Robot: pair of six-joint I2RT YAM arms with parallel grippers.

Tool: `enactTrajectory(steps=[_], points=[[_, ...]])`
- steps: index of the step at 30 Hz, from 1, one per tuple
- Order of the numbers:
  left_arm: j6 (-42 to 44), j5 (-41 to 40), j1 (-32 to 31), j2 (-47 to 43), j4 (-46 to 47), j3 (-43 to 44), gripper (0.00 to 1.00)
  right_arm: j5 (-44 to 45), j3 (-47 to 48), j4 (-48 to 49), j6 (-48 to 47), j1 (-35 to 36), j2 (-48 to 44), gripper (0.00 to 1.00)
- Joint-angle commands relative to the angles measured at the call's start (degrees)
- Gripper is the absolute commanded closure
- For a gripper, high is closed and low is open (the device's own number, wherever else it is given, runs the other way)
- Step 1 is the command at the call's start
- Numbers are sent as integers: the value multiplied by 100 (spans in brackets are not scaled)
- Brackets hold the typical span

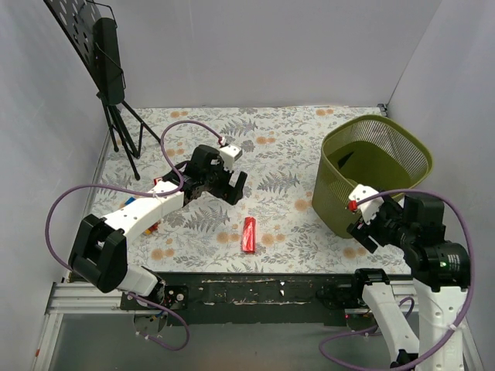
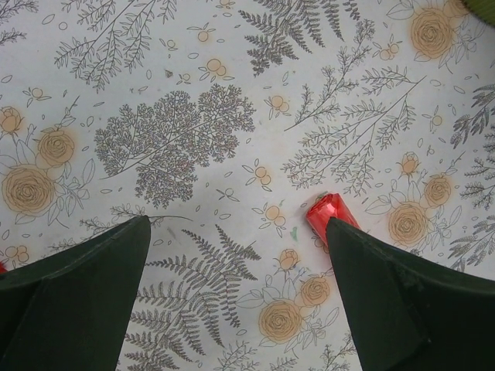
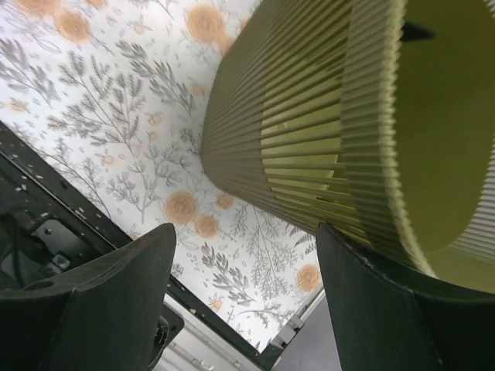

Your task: Put the trash bags into the trash bin

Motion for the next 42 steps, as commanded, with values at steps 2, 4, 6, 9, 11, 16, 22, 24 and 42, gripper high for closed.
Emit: enactTrajectory(steps=[2,4,6,9,11,16,22,24,42], points=[[34,39,3,-15,109,100,2,887,-935,1410,6,-1,-122,18],[25,48,3,-24,117,74,2,1099,-1278,1947,103,-1,-87,18],[43,74,3,-33,91,30,2,1170,-1498,2474,209,-1,44,18],[60,179,3,-85,-23,-6,2,1302,-1754,3335,297,-1,378,17],[96,451,3,-173,-155,-14,2,1398,-1903,3915,288,-1,641,17],[-282,838,3,-252,-216,-260,2,1487,-1992,5252,367,-1,1528,16],[-423,751,126,-296,-366,-533,2,1522,-948,5966,1235,-1,3329,16],[-484,794,153,-314,-375,-638,2,1399,-674,6132,1596,-1,3682,16],[-530,2461,162,835,-698,-754,60,-350,-1227,4252,3233,1326,3227,18]])
